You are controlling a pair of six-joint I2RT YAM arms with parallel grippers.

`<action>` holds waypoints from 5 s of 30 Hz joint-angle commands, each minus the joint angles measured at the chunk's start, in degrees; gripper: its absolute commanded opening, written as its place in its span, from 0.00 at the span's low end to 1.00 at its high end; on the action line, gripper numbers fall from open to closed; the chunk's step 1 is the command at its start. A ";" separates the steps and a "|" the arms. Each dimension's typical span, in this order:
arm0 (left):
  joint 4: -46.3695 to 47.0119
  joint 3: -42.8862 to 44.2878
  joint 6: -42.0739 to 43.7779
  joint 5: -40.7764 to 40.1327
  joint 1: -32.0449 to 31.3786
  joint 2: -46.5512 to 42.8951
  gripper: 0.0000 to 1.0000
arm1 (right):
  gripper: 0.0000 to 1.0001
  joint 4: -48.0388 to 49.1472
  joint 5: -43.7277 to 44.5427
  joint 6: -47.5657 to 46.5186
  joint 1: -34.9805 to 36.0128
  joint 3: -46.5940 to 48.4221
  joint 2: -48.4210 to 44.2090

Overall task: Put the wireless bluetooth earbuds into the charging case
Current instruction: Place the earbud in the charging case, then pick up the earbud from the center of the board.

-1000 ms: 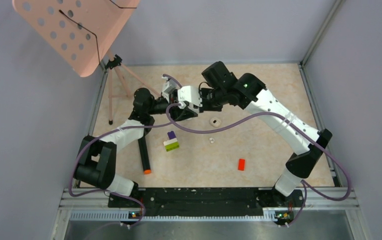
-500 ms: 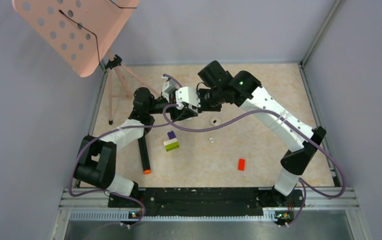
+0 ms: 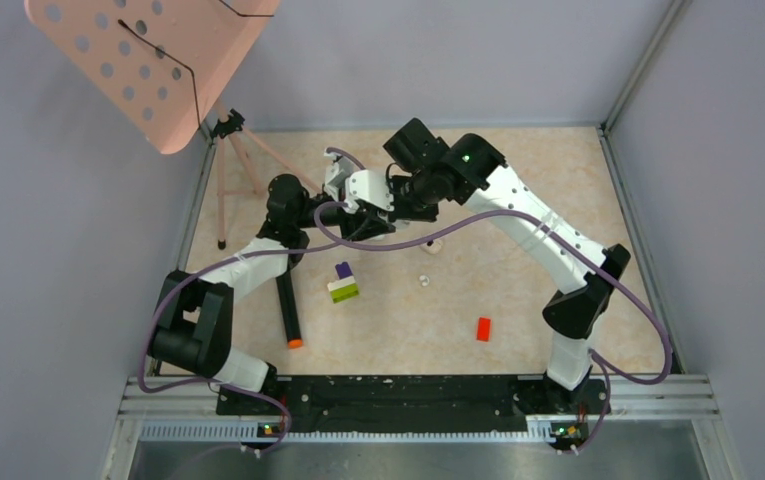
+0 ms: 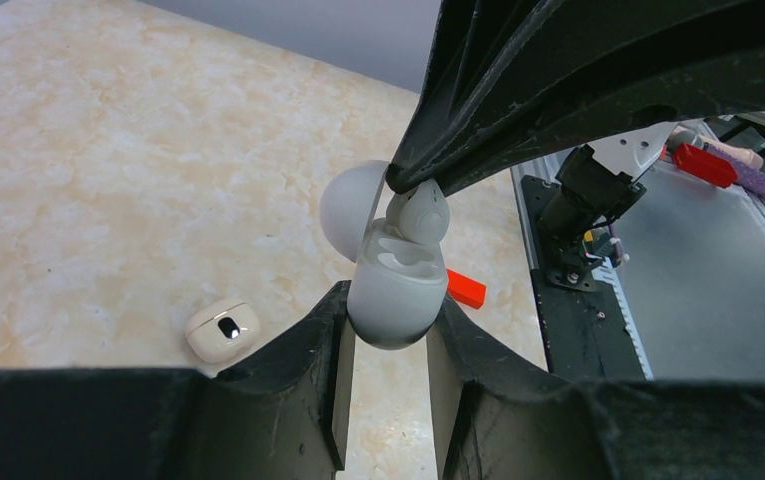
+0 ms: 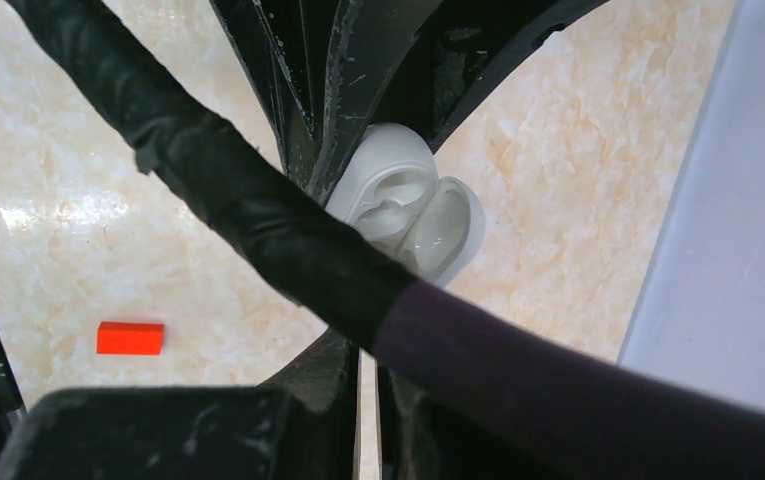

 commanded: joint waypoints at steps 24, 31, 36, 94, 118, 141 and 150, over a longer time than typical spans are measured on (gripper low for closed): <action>13.62 -1.10 -5.48 -3.15 -0.73 -0.35 0.00 | 0.00 1.53 -3.05 10.63 -2.27 4.94 0.93; 13.74 -1.33 -5.50 -3.91 -0.78 -0.22 0.00 | 0.00 0.35 -2.96 11.63 -2.35 5.84 1.78; 13.73 -1.61 -5.59 -4.06 -0.76 -0.37 0.00 | 0.00 -0.54 -2.07 12.01 -2.35 6.01 2.45; 10.43 -1.61 -9.85 -6.33 1.50 0.59 0.00 | 0.27 5.53 -9.31 13.94 -5.05 -5.82 -18.33; -4.70 -3.40 -13.03 -11.39 11.61 -9.00 0.00 | 0.20 36.96 -20.16 42.71 -13.24 -51.46 -9.34; -16.70 -3.26 -5.01 -11.01 14.15 -13.60 0.00 | 0.21 47.36 -32.64 -66.72 -15.88 -71.50 -16.46; -17.28 -3.38 -4.41 -11.37 14.83 -13.44 0.00 | 0.23 45.23 -30.59 -73.22 -17.26 -66.45 -9.84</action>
